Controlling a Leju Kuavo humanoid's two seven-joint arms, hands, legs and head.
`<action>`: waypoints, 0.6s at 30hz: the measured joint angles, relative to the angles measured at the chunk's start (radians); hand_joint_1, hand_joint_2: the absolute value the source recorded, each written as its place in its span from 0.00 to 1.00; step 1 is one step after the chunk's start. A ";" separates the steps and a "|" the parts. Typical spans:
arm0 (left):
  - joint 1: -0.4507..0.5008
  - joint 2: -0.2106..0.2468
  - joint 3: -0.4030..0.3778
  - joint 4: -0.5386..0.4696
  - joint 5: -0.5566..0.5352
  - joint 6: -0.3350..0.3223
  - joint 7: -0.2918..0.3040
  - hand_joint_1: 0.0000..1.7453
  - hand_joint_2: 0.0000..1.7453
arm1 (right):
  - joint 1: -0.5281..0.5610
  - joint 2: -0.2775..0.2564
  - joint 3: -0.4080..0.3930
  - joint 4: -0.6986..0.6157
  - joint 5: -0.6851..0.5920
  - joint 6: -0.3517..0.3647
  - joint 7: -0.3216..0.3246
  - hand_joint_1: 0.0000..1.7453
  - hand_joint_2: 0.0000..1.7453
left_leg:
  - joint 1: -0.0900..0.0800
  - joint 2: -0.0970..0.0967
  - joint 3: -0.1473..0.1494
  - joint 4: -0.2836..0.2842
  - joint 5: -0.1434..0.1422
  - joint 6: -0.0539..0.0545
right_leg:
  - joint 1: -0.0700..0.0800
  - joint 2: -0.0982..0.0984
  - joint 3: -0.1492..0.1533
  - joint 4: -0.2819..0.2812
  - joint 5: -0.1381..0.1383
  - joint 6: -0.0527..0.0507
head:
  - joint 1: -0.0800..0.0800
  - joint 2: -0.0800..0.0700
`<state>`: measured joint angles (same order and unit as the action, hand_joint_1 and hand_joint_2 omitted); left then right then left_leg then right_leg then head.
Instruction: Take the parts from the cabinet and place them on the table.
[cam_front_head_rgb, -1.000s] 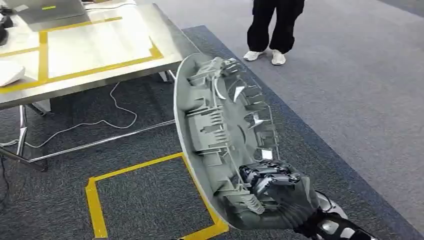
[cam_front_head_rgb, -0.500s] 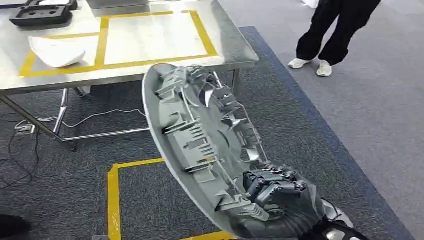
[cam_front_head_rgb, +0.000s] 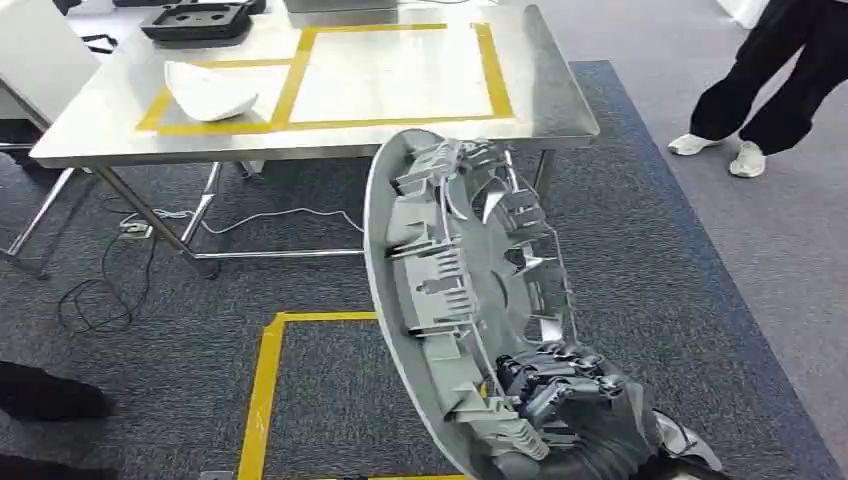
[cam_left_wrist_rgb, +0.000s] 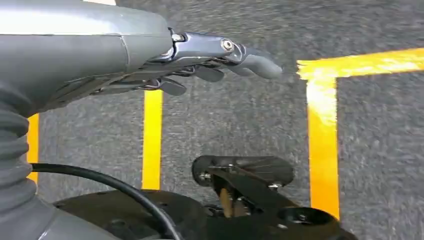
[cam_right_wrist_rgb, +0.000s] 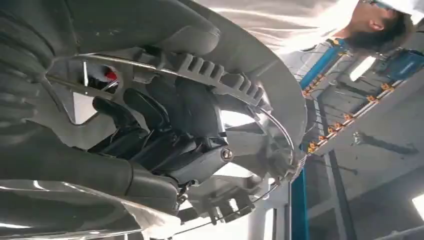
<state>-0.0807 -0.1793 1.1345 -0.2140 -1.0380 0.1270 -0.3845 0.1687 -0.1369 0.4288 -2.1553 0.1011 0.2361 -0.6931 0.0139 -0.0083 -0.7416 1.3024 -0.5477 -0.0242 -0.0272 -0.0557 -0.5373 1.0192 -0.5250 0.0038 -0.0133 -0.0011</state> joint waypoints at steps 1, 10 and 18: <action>0.001 0.000 0.000 0.000 0.000 0.000 0.000 0.00 1.00 | -0.008 -0.004 0.003 0.002 0.006 0.003 0.000 1.00 1.00 | 0.000 0.006 0.036 -0.077 0.049 0.002 | 0.000 -0.012 0.007 0.000 -0.005 0.003 | 0.000 0.000; -0.006 -0.004 0.000 0.000 -0.011 0.000 0.004 0.00 1.00 | -0.062 -0.031 0.040 0.037 -0.002 0.027 0.000 1.00 1.00 | -0.014 0.035 0.125 -0.274 0.103 0.062 | 0.005 0.022 0.015 0.052 -0.080 0.046 | 0.009 0.000; -0.005 -0.010 0.000 0.000 -0.024 0.002 0.003 0.00 1.00 | -0.063 -0.047 0.048 0.068 -0.037 0.108 0.000 1.00 1.00 | -0.018 -0.043 0.145 -0.270 0.084 0.064 | 0.007 0.061 -0.060 0.038 0.039 0.035 | 0.017 0.000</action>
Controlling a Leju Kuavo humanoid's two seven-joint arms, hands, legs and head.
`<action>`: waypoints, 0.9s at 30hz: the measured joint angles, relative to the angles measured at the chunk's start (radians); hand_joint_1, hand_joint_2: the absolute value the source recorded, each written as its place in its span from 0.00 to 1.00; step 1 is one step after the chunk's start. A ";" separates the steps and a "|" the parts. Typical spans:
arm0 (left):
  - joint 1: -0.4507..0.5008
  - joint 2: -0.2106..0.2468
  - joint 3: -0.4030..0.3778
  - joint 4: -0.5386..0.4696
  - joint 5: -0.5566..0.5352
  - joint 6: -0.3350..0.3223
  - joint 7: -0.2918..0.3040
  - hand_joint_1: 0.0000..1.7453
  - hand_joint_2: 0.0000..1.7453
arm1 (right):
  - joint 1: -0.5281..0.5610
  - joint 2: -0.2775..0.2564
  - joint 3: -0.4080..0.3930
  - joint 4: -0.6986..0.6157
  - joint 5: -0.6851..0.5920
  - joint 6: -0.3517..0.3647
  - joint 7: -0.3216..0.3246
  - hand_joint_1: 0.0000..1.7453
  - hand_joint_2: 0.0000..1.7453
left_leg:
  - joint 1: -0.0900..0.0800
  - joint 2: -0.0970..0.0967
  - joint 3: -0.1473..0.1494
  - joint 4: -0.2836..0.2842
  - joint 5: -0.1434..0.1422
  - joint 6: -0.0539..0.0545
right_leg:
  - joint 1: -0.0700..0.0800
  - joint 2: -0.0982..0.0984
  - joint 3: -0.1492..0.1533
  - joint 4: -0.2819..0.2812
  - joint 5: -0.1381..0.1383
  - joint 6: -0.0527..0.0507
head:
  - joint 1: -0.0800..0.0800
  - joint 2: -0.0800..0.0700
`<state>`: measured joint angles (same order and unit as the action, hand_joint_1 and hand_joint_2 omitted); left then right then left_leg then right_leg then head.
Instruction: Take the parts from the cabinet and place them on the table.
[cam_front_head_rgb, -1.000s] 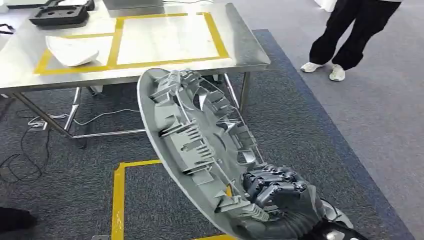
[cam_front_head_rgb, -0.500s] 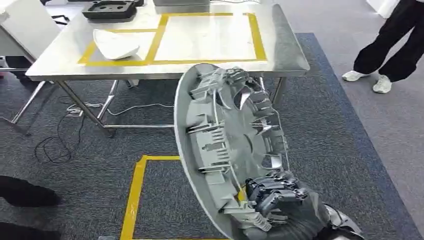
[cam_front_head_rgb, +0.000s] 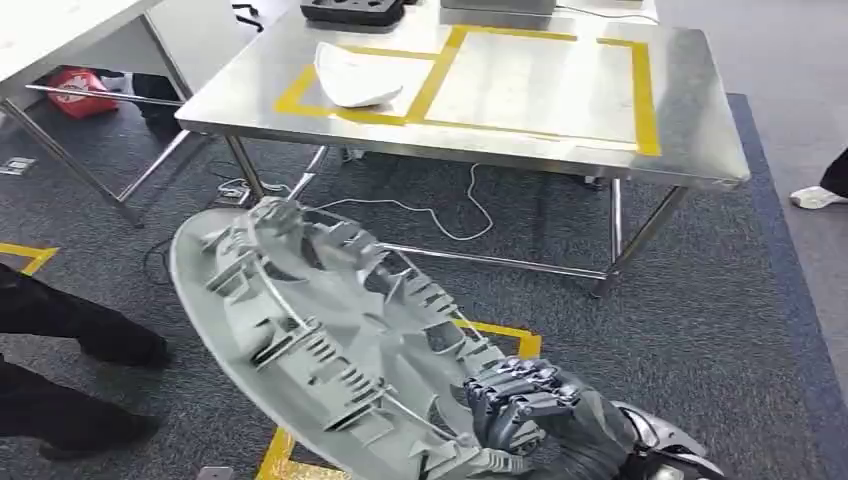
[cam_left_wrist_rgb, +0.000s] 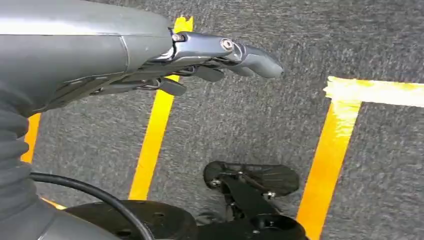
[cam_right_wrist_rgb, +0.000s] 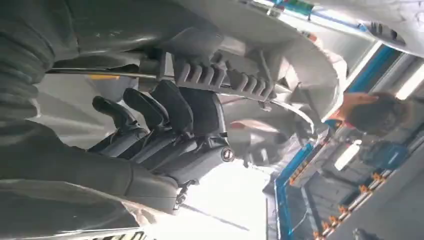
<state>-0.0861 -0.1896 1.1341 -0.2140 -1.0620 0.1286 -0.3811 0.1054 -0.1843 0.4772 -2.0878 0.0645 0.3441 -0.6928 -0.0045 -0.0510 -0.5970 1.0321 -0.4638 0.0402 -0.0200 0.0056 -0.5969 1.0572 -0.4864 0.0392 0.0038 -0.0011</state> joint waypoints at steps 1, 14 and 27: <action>-0.001 0.000 0.000 0.000 0.000 0.000 0.000 0.00 1.00 | -0.001 -0.001 0.001 0.002 0.000 0.002 0.000 1.00 1.00 | -0.007 -0.003 -0.002 0.005 -0.003 -0.006 | 0.003 0.008 0.009 -0.019 -0.016 -0.002 | -0.002 0.000; 0.004 0.002 0.000 0.000 -0.005 0.011 0.000 0.00 1.00 | 0.019 -0.002 -0.012 0.011 -0.030 0.045 0.000 1.00 1.00 | 0.022 0.040 -0.080 0.156 -0.019 -0.063 | -0.011 -0.018 0.060 -0.038 -0.037 -0.026 | -0.012 0.000; 0.005 -0.002 0.002 0.000 0.001 0.013 -0.005 0.00 1.00 | 0.051 0.060 -0.169 0.027 -0.068 0.012 0.000 1.00 1.00 | 0.006 0.041 0.021 -0.002 -0.027 0.001 | -0.004 -0.009 -0.133 0.269 -0.134 0.013 | 0.000 0.000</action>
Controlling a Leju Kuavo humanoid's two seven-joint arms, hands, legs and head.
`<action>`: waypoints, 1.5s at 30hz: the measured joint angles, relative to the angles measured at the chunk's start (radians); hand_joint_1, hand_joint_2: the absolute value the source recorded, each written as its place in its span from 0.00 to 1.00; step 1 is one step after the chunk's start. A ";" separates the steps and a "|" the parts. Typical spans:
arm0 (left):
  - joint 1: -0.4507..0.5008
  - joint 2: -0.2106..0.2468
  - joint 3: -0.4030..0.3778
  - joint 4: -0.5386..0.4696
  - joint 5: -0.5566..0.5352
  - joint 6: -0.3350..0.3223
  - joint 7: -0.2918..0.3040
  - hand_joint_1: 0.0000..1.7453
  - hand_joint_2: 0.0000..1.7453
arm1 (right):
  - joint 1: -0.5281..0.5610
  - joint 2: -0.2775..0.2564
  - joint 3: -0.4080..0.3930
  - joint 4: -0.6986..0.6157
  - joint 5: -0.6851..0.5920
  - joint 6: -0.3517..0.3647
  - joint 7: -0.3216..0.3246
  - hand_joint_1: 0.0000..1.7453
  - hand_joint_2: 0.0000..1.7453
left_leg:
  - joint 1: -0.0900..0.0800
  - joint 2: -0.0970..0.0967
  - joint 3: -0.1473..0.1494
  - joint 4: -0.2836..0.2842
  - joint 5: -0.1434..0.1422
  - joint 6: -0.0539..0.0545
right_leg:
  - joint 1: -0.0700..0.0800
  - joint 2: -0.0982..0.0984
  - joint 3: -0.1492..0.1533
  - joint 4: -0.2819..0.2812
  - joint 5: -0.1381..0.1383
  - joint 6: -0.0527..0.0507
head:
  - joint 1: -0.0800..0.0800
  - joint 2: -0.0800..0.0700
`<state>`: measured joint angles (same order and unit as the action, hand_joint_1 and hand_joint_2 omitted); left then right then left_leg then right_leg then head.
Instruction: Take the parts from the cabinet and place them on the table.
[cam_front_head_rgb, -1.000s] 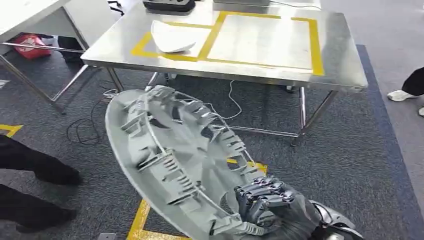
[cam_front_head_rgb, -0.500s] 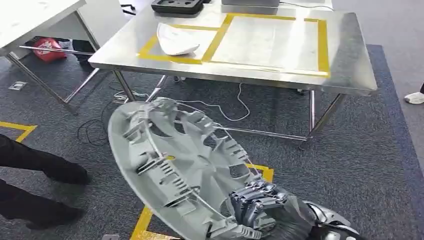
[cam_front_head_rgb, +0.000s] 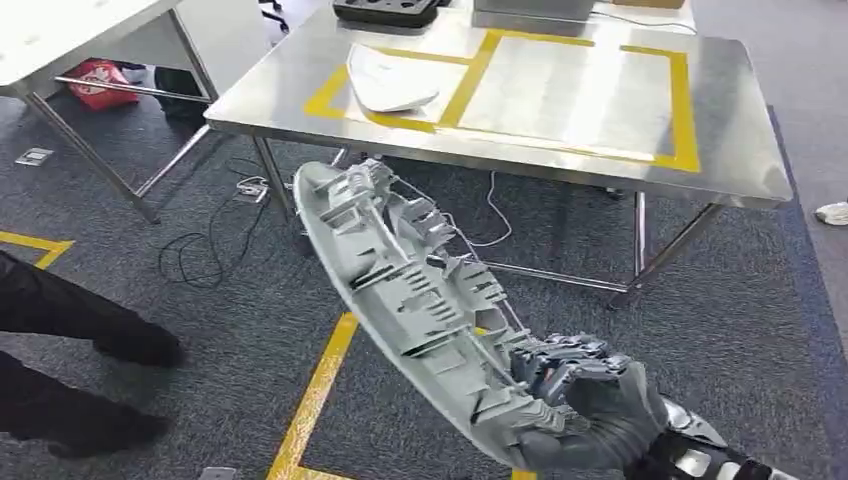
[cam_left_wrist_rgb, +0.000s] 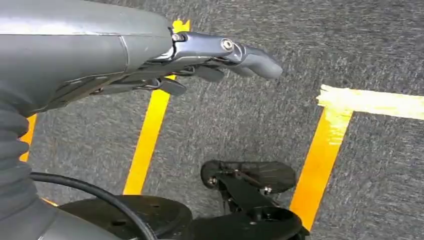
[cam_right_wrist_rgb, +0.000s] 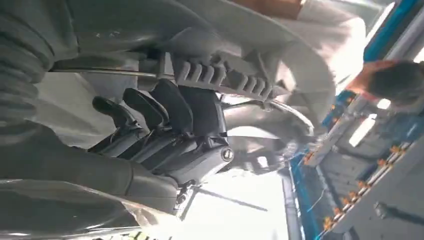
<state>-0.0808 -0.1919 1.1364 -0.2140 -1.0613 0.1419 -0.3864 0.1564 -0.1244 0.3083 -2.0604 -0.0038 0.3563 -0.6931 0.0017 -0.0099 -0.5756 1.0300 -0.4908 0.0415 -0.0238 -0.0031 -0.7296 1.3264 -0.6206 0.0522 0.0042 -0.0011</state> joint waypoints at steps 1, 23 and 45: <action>0.000 0.000 0.001 0.000 0.000 0.000 -0.001 0.00 1.00 | 0.004 0.008 -0.016 0.001 -0.004 0.000 0.000 1.00 1.00 | -0.003 -0.003 0.010 0.000 -0.007 0.000 | 0.003 0.000 0.009 -0.044 0.046 -0.004 | 0.000 0.000; -0.003 0.007 0.002 0.000 -0.011 0.002 -0.022 0.00 1.00 | 0.021 0.120 -0.172 -0.042 0.021 -0.085 -0.001 1.00 1.00 | 0.001 0.007 -0.045 0.007 0.025 -0.028 | 0.001 0.002 0.287 -0.338 0.043 -0.003 | -0.013 0.000; -0.003 0.012 0.003 0.000 -0.018 0.004 -0.019 0.00 1.00 | 0.023 0.146 -0.261 -0.051 -0.014 -0.081 -0.001 1.00 1.00 | 0.005 0.022 -0.037 0.270 -0.217 -0.059 | 0.012 0.038 0.176 -0.296 0.102 -0.060 | -0.005 0.000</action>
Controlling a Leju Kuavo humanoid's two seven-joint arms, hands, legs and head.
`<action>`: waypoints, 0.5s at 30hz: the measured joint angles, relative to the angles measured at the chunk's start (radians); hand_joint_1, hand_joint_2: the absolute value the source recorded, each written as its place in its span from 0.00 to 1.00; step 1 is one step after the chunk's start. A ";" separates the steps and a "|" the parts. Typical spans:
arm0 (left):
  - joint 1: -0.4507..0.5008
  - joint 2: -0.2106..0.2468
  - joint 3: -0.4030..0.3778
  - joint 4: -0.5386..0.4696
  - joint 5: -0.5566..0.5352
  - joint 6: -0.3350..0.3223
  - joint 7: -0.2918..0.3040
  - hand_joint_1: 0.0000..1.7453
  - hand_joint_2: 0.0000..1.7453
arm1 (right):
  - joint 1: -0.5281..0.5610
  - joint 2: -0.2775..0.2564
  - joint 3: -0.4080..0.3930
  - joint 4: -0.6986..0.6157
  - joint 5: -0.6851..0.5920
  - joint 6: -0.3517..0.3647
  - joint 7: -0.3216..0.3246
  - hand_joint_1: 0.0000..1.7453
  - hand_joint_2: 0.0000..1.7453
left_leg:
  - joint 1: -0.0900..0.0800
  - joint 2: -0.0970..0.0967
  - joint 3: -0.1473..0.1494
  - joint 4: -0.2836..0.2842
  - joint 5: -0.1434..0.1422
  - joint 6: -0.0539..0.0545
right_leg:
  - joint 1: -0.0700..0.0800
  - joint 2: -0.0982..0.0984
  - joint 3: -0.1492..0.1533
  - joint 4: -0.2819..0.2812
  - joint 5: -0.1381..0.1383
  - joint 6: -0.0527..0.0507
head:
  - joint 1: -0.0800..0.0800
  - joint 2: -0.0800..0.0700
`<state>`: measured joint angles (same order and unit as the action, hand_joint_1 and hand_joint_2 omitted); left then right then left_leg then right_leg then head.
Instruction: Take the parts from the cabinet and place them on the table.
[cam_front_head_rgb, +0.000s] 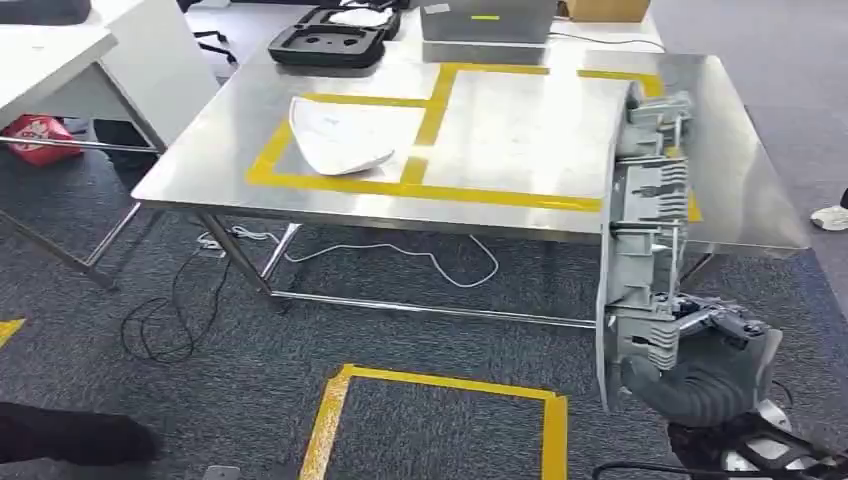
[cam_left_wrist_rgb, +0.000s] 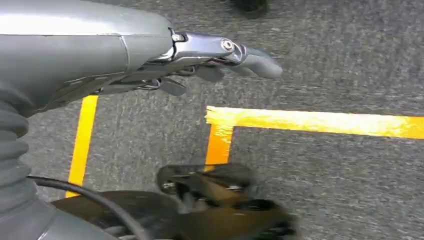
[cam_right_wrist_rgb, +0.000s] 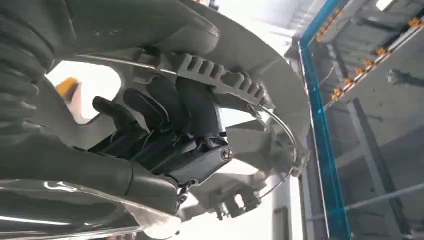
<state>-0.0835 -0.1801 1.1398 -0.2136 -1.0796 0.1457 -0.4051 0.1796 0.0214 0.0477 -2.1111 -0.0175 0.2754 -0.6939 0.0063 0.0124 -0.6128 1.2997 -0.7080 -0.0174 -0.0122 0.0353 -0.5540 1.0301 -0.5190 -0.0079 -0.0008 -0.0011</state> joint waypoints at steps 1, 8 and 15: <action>0.002 0.000 0.000 0.000 0.000 0.000 0.000 0.00 1.00 | 0.001 0.002 -0.002 0.000 -0.001 -0.001 0.000 1.00 1.00 | 0.003 0.000 -0.016 -0.015 -0.009 -0.002 | -0.003 0.011 0.014 0.000 -0.011 0.003 | 0.001 0.000; 0.006 0.005 0.001 0.000 0.000 -0.001 0.002 0.00 1.00 | 0.000 0.011 -0.014 -0.003 -0.011 0.012 0.000 1.00 1.00 | 0.004 -0.050 -0.001 -0.237 0.215 0.016 | -0.020 0.073 0.089 -0.001 -0.064 0.055 | -0.003 0.000; 0.004 0.005 0.001 0.000 -0.003 -0.002 -0.001 0.00 1.00 | -0.002 0.021 -0.058 -0.006 -0.017 0.045 -0.001 1.00 1.00 | -0.002 0.010 0.071 -0.260 0.171 0.055 | -0.007 -0.028 -0.134 0.278 -0.143 0.063 | 0.016 0.000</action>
<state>-0.0796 -0.1751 1.1406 -0.2132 -1.0830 0.1438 -0.4063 0.1781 0.0427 -0.0103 -2.1176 -0.0343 0.3205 -0.6950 0.0047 0.0222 -0.5418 1.0395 -0.5371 0.0374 -0.0189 0.0074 -0.6883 1.3086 -0.6615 0.0556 0.0156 -0.0011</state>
